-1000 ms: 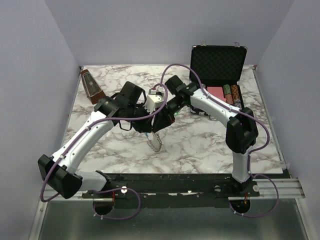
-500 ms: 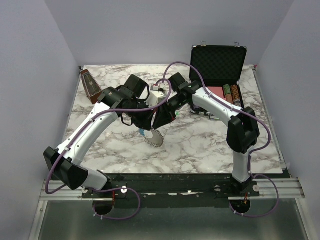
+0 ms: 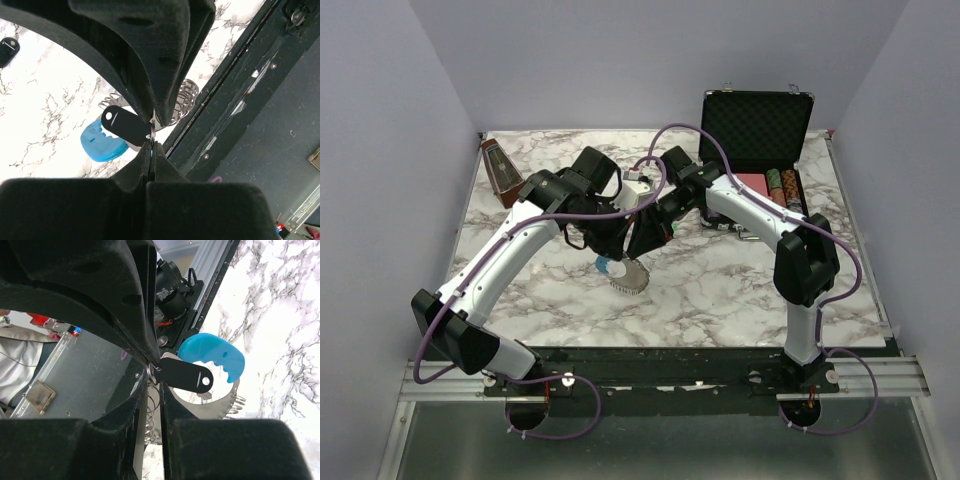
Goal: Put the keys on the keyring
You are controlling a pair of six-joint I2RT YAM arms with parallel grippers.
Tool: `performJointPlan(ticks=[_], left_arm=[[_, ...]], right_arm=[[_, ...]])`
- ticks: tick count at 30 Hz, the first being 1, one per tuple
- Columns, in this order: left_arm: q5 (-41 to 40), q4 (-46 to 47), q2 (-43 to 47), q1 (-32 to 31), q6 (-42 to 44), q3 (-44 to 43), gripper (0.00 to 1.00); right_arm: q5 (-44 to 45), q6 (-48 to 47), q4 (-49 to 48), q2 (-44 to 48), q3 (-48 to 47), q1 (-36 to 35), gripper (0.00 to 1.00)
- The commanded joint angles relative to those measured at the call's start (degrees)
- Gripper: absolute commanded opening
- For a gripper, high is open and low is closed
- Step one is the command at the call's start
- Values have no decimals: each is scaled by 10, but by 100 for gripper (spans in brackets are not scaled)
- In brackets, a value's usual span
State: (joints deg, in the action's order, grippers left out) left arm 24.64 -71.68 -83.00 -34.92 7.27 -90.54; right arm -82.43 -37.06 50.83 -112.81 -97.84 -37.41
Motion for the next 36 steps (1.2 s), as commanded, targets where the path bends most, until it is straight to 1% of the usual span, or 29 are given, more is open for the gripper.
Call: performJointPlan(ticks=[1,4,13,19,20,22,25,26,31,32,33,34,36], left_arm=[[4,32,-39,-18,1,-2,0],[8,32,-39,-17,0,-2,0],[28,54,-23,-17,-6,19,0],[32,67,-17,-17,-13,32,0],[32,68,-16,-16,-16,34,0],[31,72,-15,-17,-16,36,0],[29,72,-13,-16,-17,36,0],[25,73,-13,-16,-18,36,0],[13,87,0,-10,-25,39,0],[5,94,7,-8,-30,41,2],[2,108,18,-5,-36,48,11],[1,124,30,-2,-40,55,23],[1,155,62,6,-50,76,39]], right_arm=[[-3,-10,-6,1,-19,-60,24],[-2,4,-16,-4,-20,-68,25],[5,77,-87,-5,-14,-71,30],[-8,127,-128,-7,-14,-72,30],[-11,128,-128,-7,-15,-72,28],[-13,131,-128,-7,-14,-72,21],[-15,132,-129,-7,-11,-72,7],[-17,131,-129,-6,-10,-72,1],[-30,122,-128,-5,-2,-72,1],[-29,122,-129,-6,-2,-72,1],[-25,123,-129,-7,-2,-72,1],[-22,124,-129,-7,-2,-72,1],[-22,124,-129,-7,-2,-71,1]])
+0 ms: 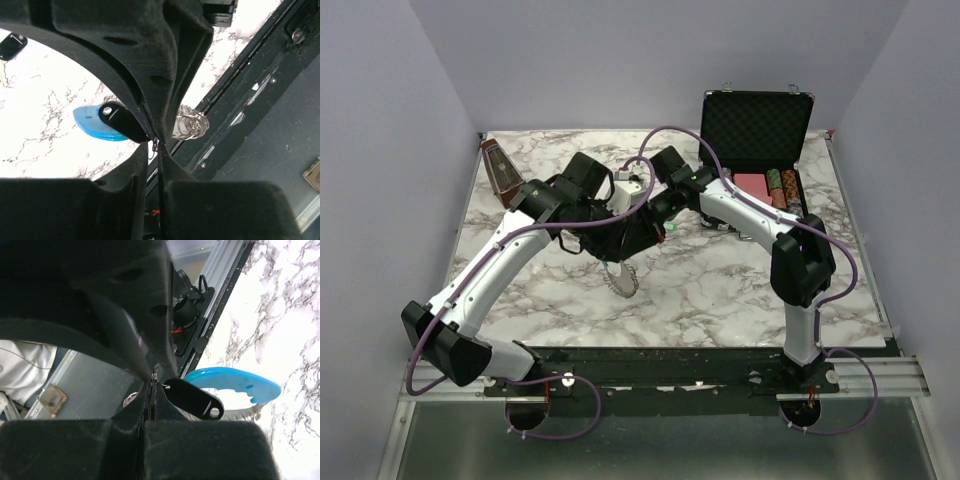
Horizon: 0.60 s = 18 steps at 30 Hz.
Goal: Put the keys on the keyring
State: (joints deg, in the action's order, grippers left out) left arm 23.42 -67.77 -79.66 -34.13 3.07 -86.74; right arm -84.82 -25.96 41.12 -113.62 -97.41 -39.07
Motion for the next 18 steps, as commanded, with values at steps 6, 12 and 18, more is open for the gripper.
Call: performJointPlan(ticks=[6,12,18], left_arm=[[1,249,172,32,-47,146,59],[28,415,324,61,-44,317,66],[48,487,398,64,-12,394,67]], right_arm=[[2,11,-31,4,-8,-50,1],[-1,-13,-9,5,-14,-51,1],[-11,-15,-7,1,-12,-51,1]])
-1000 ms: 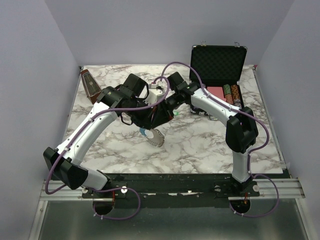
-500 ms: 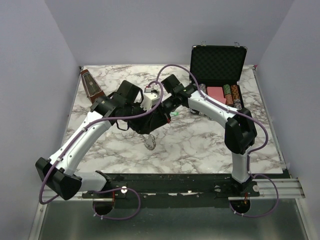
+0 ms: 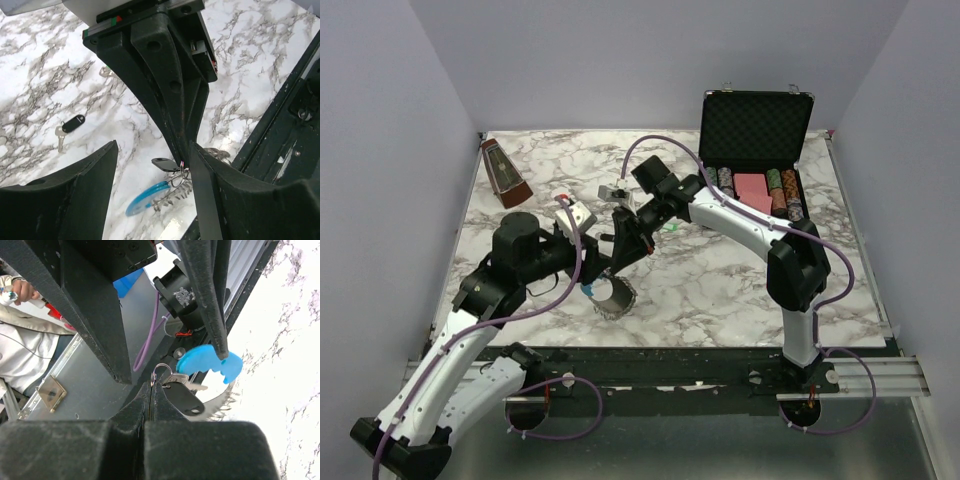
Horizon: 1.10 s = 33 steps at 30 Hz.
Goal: Put the keys on the keyring
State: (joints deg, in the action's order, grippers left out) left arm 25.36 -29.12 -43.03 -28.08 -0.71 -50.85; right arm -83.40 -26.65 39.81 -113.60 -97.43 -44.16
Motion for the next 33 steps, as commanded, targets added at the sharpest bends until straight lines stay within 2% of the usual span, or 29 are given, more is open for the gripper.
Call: performJointPlan(ticks=[1,8,10,16,20,24,28,33], left_arm=[[35,111,44,4,32,43,67],[81,256,165,5,91,166,69],[73,274,193,6,98,188,71],[74,232,200,7,144,199,70],[151,176,182,7,252,199,60],[159,133,161,6,297,188,53],[170,110,134,7,312,174,42],[160,108,127,7,317,174,38]], right_arm=[[-26,-9,7,0,-12,0,1],[-19,-11,7,0,-8,3,1],[-19,-12,8,0,-8,5,1],[-7,-82,70,4,-21,12,1],[-2,-133,116,7,-29,18,1],[-6,-144,126,7,-28,24,1],[-8,-147,127,3,-29,25,1],[-10,-149,133,1,-32,24,1]])
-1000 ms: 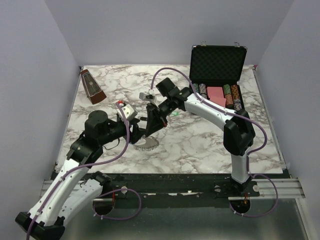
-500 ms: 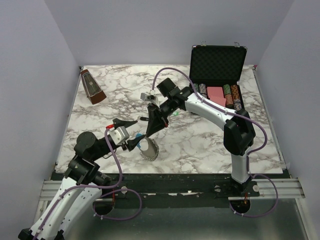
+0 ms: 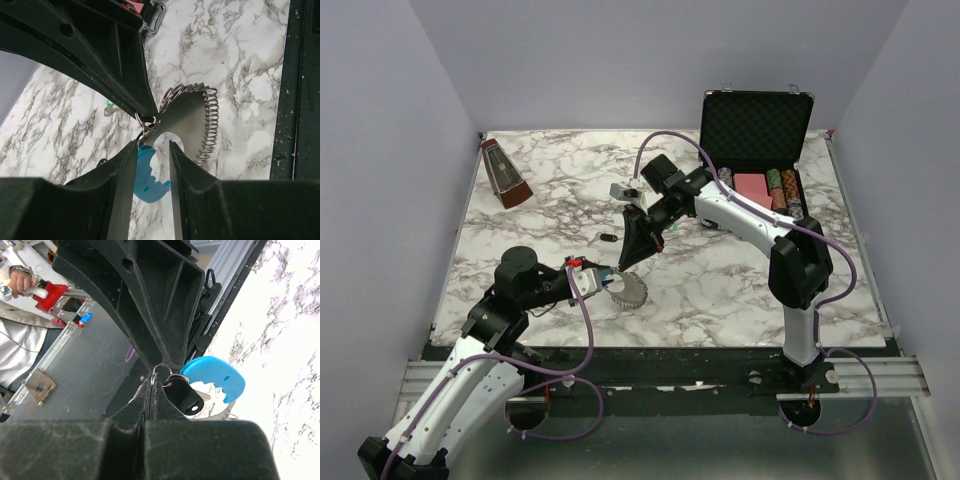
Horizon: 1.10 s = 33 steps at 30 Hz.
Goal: Put the keys on the keyring
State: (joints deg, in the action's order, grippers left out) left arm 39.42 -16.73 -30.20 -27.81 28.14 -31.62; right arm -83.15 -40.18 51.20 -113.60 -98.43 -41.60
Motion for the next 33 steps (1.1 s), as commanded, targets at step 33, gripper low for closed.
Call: performJointPlan(ticks=[33], left_arm=[[39,6,-29,2,24,-35,0]], right_arm=[[-25,-3,22,-17,-26,-1,1]])
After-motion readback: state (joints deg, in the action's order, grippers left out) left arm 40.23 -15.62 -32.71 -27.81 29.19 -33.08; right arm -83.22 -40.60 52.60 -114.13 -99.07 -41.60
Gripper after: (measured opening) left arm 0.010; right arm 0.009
